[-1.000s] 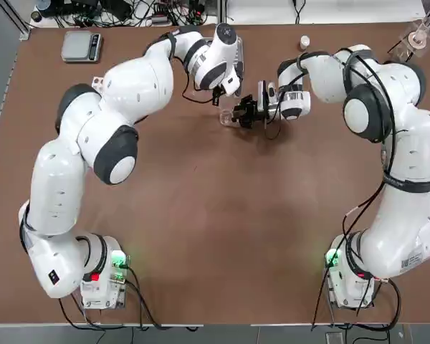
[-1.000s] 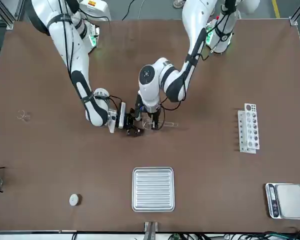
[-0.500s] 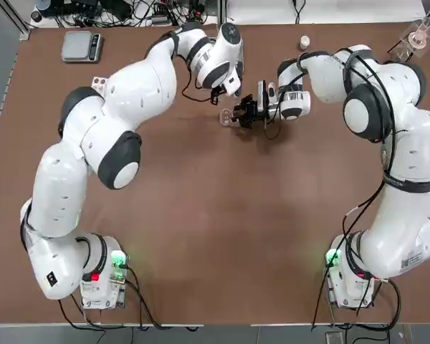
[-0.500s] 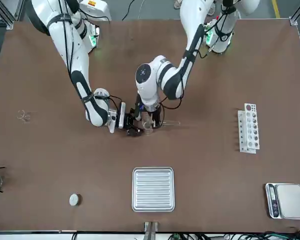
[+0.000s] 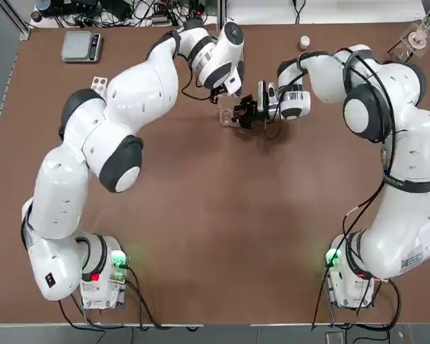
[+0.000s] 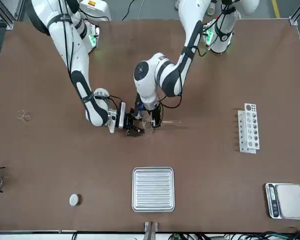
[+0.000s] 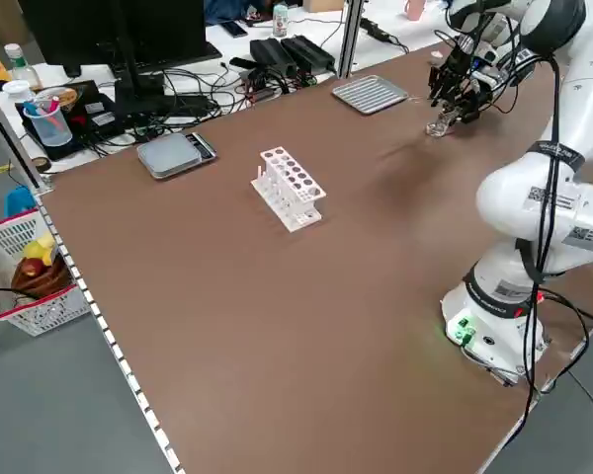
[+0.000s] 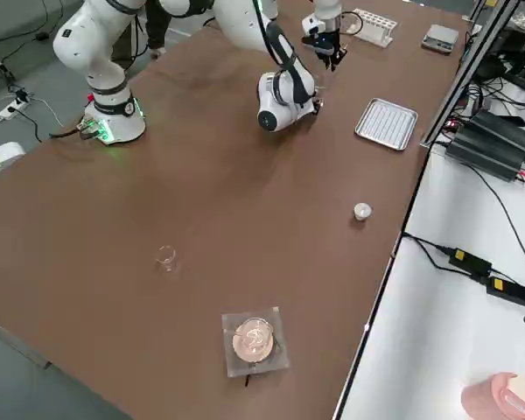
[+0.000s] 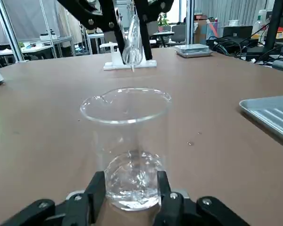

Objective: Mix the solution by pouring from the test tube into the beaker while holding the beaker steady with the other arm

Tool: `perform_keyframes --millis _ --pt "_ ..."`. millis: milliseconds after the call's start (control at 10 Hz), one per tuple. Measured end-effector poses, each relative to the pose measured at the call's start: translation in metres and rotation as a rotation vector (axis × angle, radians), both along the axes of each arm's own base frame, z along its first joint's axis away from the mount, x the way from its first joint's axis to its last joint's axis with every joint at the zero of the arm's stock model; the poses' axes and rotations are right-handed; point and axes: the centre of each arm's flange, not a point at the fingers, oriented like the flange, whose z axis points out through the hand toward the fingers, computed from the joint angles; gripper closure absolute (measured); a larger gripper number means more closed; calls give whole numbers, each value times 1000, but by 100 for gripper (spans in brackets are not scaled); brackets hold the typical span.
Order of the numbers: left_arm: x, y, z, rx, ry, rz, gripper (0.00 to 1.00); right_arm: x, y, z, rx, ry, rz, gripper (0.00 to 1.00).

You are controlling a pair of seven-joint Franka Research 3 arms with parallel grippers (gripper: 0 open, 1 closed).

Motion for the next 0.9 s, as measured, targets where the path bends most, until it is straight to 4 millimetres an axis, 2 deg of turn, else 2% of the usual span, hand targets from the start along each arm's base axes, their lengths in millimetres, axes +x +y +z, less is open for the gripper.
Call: perform_keyframes --millis 600,900 --pt "-10 -15 3 70 -9 -24 78 0 0 0 0 0 0 48" --pt "-8 -11 3 106 -20 -28 78 0 0 0 0 0 0 48"
